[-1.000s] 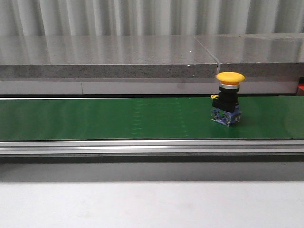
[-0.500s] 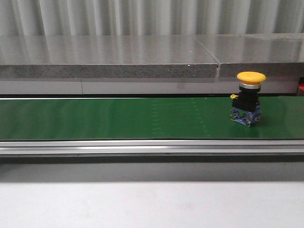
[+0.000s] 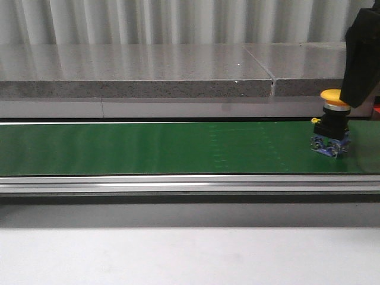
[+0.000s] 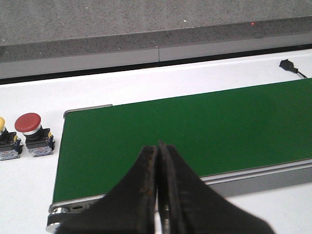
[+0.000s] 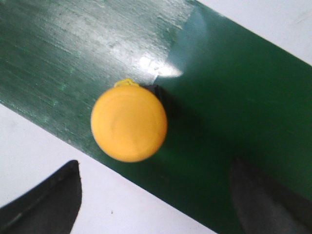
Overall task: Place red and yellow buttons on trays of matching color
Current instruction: 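Move the right gripper to the belt's end and grasp the yellow button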
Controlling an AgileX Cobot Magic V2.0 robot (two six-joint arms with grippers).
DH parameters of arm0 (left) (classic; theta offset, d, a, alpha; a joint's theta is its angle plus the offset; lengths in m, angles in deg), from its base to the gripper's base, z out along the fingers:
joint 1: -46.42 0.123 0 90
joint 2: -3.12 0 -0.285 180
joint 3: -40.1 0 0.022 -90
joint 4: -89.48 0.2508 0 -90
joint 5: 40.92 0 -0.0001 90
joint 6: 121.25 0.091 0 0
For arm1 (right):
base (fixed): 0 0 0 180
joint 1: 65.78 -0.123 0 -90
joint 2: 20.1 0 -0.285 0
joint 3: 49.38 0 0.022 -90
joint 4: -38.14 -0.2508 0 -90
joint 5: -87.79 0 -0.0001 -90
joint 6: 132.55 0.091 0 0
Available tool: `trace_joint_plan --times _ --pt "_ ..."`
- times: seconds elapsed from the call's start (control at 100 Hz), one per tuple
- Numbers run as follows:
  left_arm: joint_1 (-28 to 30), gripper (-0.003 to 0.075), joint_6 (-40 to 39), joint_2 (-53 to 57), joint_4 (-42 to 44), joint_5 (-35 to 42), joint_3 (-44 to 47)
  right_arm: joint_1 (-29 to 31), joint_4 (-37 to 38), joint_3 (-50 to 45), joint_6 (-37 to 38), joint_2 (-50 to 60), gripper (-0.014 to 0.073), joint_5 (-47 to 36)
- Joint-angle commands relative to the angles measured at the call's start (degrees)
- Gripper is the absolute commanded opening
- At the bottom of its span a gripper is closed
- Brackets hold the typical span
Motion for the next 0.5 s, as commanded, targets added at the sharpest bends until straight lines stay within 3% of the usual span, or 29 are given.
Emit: trace_joint_plan --times 0.0,0.32,0.39,0.49 --pt "-0.4 -0.002 -0.6 -0.2 -1.1 4.2 -1.6 -0.3 -0.6 1.2 -0.8 0.8 0.0614 -2.5" --pt "-0.4 -0.002 -0.6 -0.2 -1.1 4.2 -1.6 -0.3 -1.0 1.2 -0.8 -3.7 0.0579 -7.0" --pt "-0.4 -0.002 -0.6 -0.2 -1.1 4.2 -1.6 -0.3 -1.0 1.2 -0.8 -3.8 0.048 -7.0" --pt "-0.4 -0.002 -0.6 -0.2 -1.1 4.2 -1.6 -0.3 -1.0 1.2 -0.6 -3.8 0.0256 -7.0"
